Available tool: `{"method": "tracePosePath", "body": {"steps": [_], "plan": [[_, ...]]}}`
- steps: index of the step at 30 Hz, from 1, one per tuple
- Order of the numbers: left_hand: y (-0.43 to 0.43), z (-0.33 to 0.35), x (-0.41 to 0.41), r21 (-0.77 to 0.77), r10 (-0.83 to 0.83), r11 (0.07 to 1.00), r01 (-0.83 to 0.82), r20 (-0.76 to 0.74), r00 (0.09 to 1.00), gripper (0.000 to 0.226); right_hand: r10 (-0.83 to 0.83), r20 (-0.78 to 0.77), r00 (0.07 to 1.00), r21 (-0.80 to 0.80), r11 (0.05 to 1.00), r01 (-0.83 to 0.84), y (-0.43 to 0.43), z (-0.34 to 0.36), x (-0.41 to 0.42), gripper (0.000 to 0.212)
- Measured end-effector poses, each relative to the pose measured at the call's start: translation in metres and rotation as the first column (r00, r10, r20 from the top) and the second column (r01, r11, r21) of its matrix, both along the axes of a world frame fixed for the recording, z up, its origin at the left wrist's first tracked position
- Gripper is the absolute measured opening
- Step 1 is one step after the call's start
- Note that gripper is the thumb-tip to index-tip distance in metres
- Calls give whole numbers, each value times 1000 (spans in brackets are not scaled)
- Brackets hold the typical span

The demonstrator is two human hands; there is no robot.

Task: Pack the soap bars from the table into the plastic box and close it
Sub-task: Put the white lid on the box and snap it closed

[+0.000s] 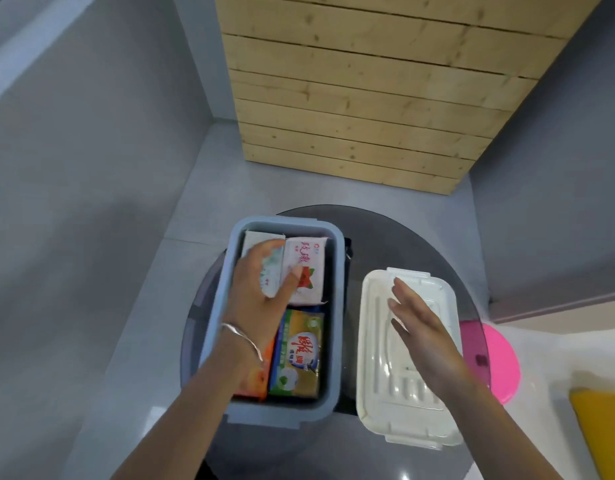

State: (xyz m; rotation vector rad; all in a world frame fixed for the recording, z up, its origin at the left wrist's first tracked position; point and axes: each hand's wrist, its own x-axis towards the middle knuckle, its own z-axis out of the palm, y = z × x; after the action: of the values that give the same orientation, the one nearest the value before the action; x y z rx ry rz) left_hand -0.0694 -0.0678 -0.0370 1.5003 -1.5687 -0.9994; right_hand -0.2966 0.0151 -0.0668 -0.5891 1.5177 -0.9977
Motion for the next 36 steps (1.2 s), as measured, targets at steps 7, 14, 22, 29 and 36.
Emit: {"method": "tracePosePath", "body": {"steps": [7,14,22,29,36], "plan": [[58,-18,-107,83,-196,977,196,-9,981,43,-25,-78,997,86,996,31,64,-2,-91,40],[97,-98,-150,346,-208,923,168,80,975,61,-53,-17,998,214,975,55,95,-42,-122,38],[109,-146,-153,527,-4,849,-34,71,997,67,-90,-7,996,148,985,90,94,-83,-122,52],[100,-125,-169,591,118,807,-20,-127,985,39,-168,54,984,67,984,164,92,-74,-132,40],[79,-39,-182,500,103,847,178,-484,869,19,-122,-289,949,-16,992,123,68,14,-130,70]]}}
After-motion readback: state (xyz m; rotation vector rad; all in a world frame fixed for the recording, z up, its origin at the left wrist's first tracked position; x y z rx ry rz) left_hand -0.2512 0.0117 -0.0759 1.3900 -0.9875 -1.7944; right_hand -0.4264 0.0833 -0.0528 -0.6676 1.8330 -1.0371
